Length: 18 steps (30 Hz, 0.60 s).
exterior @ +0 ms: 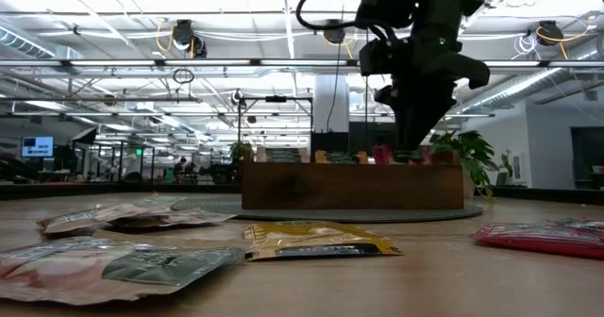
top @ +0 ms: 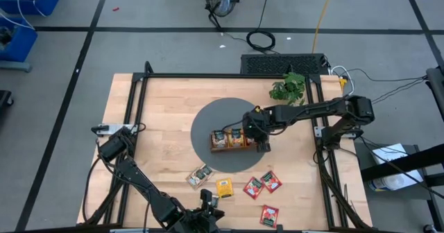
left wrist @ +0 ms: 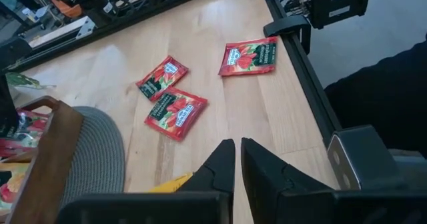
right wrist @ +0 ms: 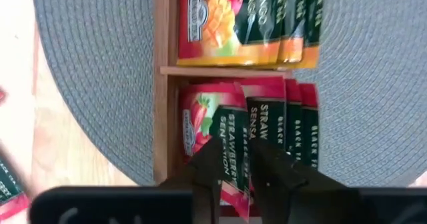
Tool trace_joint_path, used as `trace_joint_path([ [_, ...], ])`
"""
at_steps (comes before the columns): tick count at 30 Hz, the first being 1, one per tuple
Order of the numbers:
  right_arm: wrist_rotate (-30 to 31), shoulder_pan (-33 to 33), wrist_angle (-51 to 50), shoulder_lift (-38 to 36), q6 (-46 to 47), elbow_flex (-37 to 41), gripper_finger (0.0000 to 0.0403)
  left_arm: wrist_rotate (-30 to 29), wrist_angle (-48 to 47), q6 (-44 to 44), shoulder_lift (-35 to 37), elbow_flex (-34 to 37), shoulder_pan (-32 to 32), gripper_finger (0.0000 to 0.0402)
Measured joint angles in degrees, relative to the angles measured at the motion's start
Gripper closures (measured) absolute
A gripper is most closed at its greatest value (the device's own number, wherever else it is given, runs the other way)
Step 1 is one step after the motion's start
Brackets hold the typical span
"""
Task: Pick & Place Tea
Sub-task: Adjust the brown tea bag on the table
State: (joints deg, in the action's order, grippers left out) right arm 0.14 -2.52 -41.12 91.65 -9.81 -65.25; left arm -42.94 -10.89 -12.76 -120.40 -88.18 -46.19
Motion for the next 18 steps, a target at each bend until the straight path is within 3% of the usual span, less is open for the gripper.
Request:
trace_joint_path([
  [4,1.3,0.0,0.2,-1.4,0.1,0.0,0.0305,0.0,0.2,-0.4,0.0,0.0,0.0,0.0366],
  [12,16.1,0.0,-0.4,-10.9,0.2,0.0,0.0271,-0.1,0.3,-1.3,0.0,0.0,0.1,0.0396],
  [18,8.2,5.9,6.5,-20.9,8.4,3.8,0.0272,-1.1,0.2,-3.6,0.0,0.0,0.4,0.0382],
])
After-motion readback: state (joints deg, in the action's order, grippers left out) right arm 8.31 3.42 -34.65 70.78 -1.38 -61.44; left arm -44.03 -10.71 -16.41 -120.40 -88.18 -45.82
